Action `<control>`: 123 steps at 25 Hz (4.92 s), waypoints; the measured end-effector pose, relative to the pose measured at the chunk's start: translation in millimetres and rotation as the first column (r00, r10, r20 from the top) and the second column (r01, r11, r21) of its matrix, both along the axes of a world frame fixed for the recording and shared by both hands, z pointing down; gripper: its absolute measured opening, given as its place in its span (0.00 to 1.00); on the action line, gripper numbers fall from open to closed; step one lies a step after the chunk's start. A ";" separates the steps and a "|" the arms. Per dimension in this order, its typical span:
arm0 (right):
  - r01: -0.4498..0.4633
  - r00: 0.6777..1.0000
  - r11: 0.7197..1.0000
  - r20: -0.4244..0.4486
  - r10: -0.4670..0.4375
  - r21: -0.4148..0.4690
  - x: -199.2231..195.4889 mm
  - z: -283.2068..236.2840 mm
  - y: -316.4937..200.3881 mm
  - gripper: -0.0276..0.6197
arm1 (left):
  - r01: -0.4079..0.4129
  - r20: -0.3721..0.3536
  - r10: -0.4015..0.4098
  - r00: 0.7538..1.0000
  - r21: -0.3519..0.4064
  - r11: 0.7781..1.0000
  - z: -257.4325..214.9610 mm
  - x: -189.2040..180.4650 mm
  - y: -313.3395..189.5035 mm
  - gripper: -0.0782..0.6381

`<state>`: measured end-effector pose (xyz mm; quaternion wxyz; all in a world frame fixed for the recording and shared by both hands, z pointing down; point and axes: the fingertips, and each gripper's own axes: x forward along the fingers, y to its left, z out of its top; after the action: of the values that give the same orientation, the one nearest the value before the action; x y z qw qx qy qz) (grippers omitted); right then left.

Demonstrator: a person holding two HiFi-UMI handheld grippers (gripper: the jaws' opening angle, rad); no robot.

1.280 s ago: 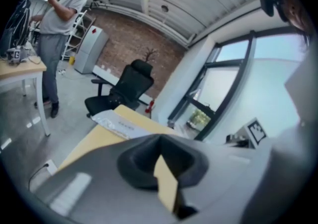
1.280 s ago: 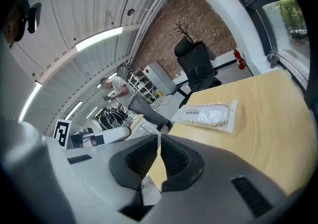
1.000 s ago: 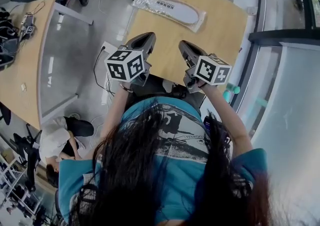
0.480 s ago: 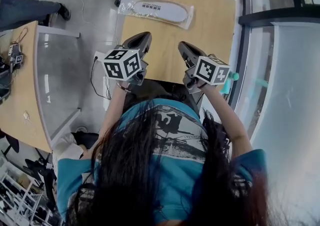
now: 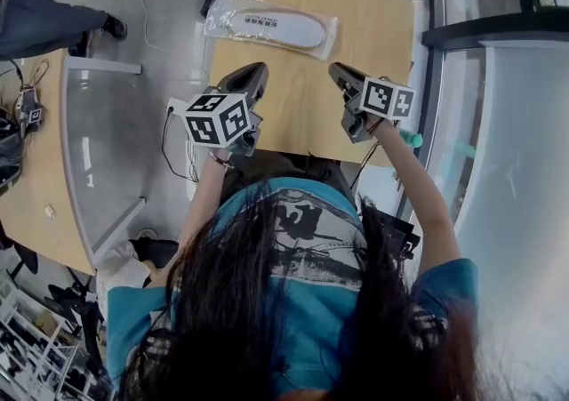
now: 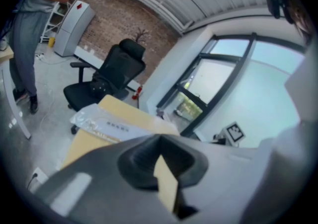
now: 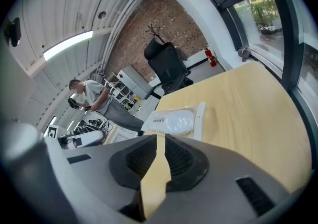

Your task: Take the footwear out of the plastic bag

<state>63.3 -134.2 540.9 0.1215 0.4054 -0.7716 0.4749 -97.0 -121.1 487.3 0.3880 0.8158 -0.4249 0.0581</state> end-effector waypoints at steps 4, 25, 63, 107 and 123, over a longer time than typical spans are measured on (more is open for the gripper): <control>-0.067 0.995 0.995 0.067 0.072 -0.075 17.5 34.6 -32.8 0.15 | -0.006 0.025 0.007 1.000 -0.006 1.000 8.9 11.4 -6.4 0.11; 0.008 1.000 0.986 0.014 -0.006 -0.166 5.3 123.2 -68.0 0.19 | 0.049 0.080 -0.041 0.996 -0.091 0.995 37.0 14.1 -2.2 0.11; 0.210 0.872 0.961 0.478 -0.102 -0.179 -4.3 -17.9 25.4 0.06 | 0.060 -0.677 -0.444 0.586 -0.510 0.858 118.3 59.1 -11.7 0.45; 0.320 0.906 0.940 0.252 -0.341 0.122 -41.2 -69.2 32.6 0.25 | 0.206 -0.818 -0.440 0.370 -0.390 0.898 35.2 -20.1 -6.6 0.26; 0.306 0.876 0.943 0.348 -0.332 0.131 -42.5 -83.7 33.5 0.25 | 0.236 -0.826 -0.454 0.334 -0.393 0.889 36.8 -25.4 -7.4 0.26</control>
<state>20.8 -100.7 457.1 0.0379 0.1812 -0.8533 0.4874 -122.4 -128.6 524.0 0.6375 0.5623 -0.3041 -0.4301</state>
